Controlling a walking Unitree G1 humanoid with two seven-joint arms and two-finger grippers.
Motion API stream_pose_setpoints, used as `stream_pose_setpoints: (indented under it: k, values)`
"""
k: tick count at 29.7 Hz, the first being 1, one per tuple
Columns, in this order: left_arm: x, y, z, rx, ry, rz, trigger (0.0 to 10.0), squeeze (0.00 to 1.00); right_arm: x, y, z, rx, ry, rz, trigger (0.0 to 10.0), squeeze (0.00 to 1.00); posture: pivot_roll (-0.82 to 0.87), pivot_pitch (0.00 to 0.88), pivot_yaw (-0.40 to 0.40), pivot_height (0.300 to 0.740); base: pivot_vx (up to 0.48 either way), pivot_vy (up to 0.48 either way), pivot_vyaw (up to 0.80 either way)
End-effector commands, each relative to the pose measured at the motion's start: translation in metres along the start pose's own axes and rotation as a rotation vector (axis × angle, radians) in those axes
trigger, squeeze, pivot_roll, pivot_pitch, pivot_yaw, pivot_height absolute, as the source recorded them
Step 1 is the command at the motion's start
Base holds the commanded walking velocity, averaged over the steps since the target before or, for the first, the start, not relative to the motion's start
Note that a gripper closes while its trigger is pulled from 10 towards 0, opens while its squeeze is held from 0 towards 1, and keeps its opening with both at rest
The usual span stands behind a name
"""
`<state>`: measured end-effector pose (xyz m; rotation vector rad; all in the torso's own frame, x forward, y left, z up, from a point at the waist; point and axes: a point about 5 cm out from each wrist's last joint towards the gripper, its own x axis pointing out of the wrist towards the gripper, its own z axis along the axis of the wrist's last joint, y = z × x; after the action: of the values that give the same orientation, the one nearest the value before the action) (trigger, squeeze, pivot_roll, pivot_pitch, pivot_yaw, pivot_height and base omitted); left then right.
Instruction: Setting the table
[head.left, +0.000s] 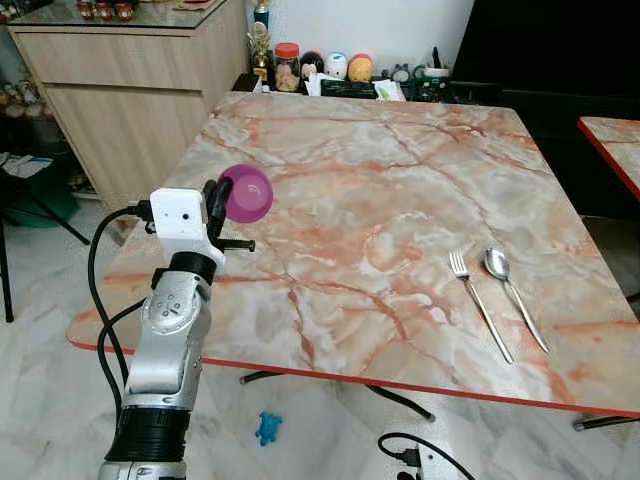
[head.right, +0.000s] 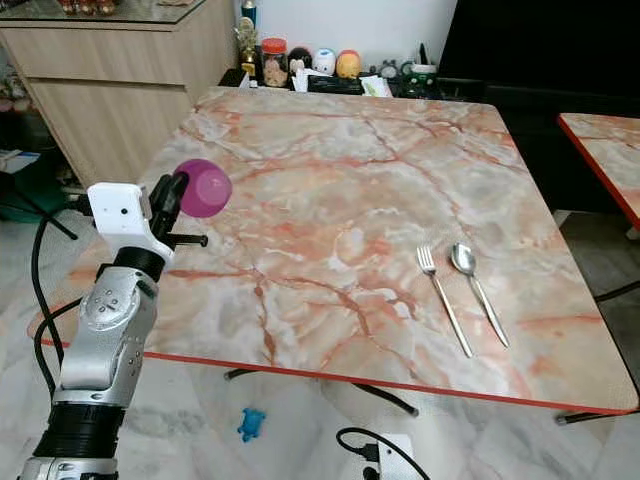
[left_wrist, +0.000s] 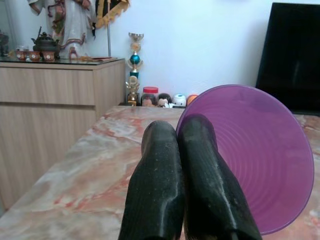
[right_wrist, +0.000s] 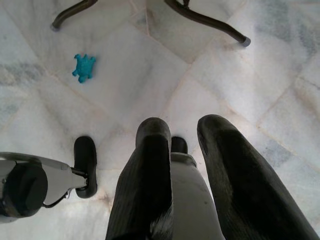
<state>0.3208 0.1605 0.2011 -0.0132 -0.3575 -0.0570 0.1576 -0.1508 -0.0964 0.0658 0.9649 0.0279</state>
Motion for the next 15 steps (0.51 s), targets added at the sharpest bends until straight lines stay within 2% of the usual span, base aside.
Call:
stream_pose_setpoints:
  k: [1,6,15]
  values:
    - [0.005,-0.007,0.006,0.008,-0.034,-0.018,10.0,0.0,-0.001,-0.011,-0.001,0.022,0.009,-0.027,10.0,0.0,0.13,0.0,-0.038,0.74,0.0,-0.48,0.0]
    - [0.005,-0.008,0.006,0.004,-0.039,-0.019,10.0,0.0,-0.004,-0.022,-0.004,0.022,0.013,-0.033,10.0,0.0,0.14,0.0,-0.041,0.74,0.0,-0.48,0.0]
    - [0.006,-0.009,0.005,-0.005,-0.044,-0.018,10.0,0.0,-0.004,-0.024,-0.006,0.019,0.018,-0.029,10.0,0.0,0.13,0.0,-0.044,0.74,0.0,-0.48,0.0]
